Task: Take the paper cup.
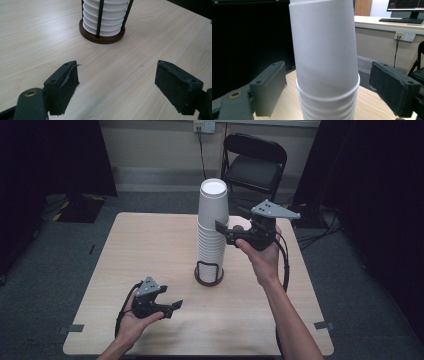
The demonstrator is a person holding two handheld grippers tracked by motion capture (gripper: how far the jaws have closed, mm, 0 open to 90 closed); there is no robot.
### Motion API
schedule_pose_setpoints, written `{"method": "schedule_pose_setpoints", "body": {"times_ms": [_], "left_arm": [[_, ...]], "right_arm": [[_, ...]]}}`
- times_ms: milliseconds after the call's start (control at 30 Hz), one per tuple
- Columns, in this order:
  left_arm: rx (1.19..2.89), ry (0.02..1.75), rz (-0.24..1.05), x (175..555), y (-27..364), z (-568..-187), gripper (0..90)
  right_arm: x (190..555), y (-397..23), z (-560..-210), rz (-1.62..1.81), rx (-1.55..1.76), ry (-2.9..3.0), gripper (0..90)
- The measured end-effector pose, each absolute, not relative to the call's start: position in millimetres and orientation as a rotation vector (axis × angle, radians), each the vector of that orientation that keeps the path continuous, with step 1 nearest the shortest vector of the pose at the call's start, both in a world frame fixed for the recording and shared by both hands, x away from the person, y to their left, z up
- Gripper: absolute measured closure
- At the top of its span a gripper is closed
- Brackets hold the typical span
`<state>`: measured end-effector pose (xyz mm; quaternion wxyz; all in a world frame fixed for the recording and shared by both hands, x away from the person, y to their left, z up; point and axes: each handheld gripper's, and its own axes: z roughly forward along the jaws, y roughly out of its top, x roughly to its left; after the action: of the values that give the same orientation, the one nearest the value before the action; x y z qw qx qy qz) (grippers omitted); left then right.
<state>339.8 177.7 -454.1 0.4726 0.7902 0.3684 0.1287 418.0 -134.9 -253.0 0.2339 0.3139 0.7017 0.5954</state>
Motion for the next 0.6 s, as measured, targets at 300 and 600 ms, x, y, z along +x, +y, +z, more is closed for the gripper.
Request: {"method": "schedule_pose_setpoints", "body": {"times_ms": [300,600], "left_arm": [[1.934,0.896,0.315,339.1,177.6,-453.7,19.2],[1.959,0.877,0.33,338.8,175.2,-453.9,19.2]], "right_arm": [[427.6,-121.9,-240.4,1.632,0.853,1.931,13.2],[440.2,-109.3,-241.2,1.637,0.845,1.923,12.8]]}}
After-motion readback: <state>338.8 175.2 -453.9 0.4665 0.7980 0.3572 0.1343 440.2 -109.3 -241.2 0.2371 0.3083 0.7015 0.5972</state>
